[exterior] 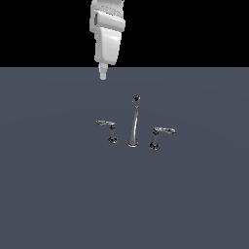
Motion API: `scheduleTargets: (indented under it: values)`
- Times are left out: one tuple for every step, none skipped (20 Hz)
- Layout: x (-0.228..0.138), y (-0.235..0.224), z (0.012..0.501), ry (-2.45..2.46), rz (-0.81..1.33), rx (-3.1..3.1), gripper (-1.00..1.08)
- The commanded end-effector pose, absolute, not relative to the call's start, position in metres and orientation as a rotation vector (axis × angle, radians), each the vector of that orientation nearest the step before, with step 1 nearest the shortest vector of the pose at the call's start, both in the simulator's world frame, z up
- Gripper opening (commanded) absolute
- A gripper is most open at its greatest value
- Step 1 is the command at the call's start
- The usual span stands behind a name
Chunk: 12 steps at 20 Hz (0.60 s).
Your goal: Turn on the faucet by rotating a designated handle.
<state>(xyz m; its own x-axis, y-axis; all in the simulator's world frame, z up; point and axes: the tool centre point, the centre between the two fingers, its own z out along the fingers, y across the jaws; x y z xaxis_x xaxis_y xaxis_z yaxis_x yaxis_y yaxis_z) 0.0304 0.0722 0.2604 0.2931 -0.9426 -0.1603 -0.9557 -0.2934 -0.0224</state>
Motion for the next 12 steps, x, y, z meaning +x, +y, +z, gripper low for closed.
scheduleTargets:
  values:
    - [0.040,0.074,0.240,1.892,0.170,-2.376,-1.00]
    - [0.044,0.075,0.231,1.929,0.166,-2.353,-1.00]
    - [0.047,0.075,0.223,1.966,0.162,-2.330,-1.00]
    - [0.050,0.076,0.215,2.003,0.157,-2.306,-1.00]
    - [0.053,0.076,0.206,2.040,0.152,-2.283,-1.00]
    - [0.056,0.077,0.198,2.076,0.146,-2.258,-1.00]
    - [0.059,0.077,0.189,2.111,0.139,-2.234,-1.00]
    - [0.062,0.077,0.181,2.146,0.131,-2.209,-1.00]
    - [0.065,0.078,0.172,2.181,0.123,-2.183,-1.00]
    - [0.067,0.078,0.164,2.215,0.114,-2.158,-1.00]
    - [0.069,0.078,0.156,2.246,0.105,-2.134,-1.00]
    - [0.071,0.078,0.148,2.275,0.096,-2.110,-1.00]
